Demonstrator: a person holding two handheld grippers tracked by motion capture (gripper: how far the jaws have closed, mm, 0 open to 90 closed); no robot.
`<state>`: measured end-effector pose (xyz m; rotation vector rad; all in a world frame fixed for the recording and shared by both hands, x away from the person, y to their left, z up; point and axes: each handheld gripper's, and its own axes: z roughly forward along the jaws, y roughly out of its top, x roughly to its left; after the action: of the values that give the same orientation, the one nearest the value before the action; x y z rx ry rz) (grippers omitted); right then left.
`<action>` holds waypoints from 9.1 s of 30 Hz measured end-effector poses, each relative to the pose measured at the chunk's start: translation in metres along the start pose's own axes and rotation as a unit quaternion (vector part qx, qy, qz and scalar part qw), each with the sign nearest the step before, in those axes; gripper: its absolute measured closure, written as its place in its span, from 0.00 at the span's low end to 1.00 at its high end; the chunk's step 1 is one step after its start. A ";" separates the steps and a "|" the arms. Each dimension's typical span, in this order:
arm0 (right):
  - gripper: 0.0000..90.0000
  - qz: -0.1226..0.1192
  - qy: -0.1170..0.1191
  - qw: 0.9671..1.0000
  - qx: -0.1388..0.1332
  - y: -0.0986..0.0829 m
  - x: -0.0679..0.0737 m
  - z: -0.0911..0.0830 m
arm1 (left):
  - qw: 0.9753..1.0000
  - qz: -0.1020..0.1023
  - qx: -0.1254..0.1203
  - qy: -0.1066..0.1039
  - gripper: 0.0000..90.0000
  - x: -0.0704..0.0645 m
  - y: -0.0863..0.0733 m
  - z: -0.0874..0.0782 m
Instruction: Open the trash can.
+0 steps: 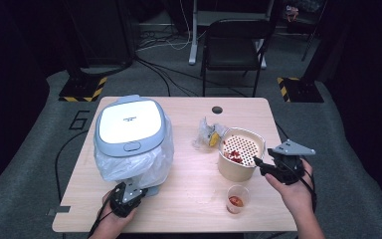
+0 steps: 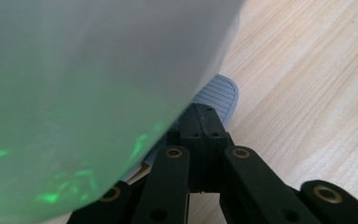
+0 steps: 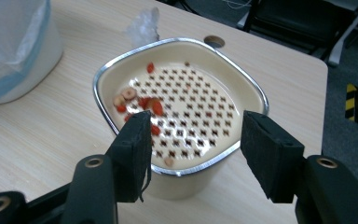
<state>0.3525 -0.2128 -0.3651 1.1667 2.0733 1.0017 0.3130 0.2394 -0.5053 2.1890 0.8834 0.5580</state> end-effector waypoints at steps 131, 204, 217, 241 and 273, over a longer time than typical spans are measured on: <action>1.00 -0.036 0.128 0.987 0.095 0.135 0.054 0.188 | 1.000 0.001 0.012 0.001 1.00 0.000 -0.003 0.008; 1.00 -0.152 0.244 0.953 -0.099 0.222 0.101 -0.010 | 1.000 0.016 0.026 0.002 1.00 0.002 -0.002 0.006; 1.00 -0.164 0.264 0.943 -0.119 0.238 0.115 -0.018 | 1.000 -0.012 0.008 -0.006 1.00 -0.001 -0.002 0.009; 1.00 -0.167 0.334 0.919 -0.126 0.232 0.147 0.000 | 1.000 -0.014 -0.001 0.001 1.00 -0.002 -0.003 0.010; 0.55 -0.117 0.302 0.944 -0.062 0.207 0.149 0.067 | 1.000 0.010 0.024 -0.002 1.00 0.002 -0.002 0.007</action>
<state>0.4286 0.0113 -0.2497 0.5630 2.4842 1.4767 0.3176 0.2391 -0.5109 2.2435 0.8821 0.5485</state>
